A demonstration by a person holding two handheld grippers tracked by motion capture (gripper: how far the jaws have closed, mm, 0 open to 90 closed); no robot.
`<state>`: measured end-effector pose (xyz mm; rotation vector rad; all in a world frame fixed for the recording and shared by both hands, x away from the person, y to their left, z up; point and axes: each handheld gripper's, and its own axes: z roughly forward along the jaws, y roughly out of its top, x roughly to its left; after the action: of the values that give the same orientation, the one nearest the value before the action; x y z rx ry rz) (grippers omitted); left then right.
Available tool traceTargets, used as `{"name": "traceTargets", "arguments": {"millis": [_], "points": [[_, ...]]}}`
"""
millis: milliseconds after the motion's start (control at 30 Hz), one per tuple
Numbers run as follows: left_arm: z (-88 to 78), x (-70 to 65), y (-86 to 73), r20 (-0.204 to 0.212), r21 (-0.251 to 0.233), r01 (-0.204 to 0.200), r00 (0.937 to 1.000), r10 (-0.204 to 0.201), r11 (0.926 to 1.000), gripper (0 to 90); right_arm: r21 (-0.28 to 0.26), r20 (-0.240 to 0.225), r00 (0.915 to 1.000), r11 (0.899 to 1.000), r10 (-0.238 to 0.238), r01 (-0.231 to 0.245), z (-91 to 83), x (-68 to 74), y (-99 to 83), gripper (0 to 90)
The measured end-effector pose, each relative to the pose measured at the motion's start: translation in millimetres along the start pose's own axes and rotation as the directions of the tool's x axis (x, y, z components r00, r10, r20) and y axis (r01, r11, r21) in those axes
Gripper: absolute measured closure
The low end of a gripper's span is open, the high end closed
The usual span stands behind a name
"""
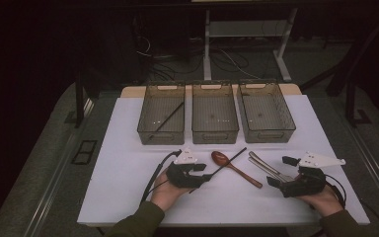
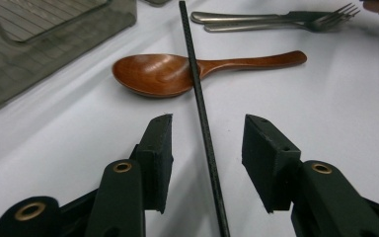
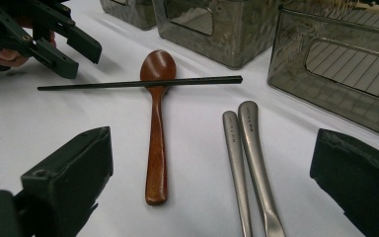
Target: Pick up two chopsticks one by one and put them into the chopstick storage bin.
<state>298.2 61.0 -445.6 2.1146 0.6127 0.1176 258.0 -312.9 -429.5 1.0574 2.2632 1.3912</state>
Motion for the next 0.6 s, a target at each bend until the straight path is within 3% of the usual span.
{"name": "traceTargets", "arguments": {"millis": [367,600], "points": [[13.6,-4.9,-3.4,-0.013,0.059,-0.009,0.9999,0.009,0.9982,65.4,0.001,0.004,1.0000,1.000,0.003,-0.003,0.2,-0.3,0.0,1.9],[15.0,-6.1,-3.5,-0.056,0.072,-0.015,0.9983,0.019,0.9973,75.9,-0.003,0.002,1.0000,1.000,0.001,-0.001,-0.4,-0.9,0.2,1.9]]}}
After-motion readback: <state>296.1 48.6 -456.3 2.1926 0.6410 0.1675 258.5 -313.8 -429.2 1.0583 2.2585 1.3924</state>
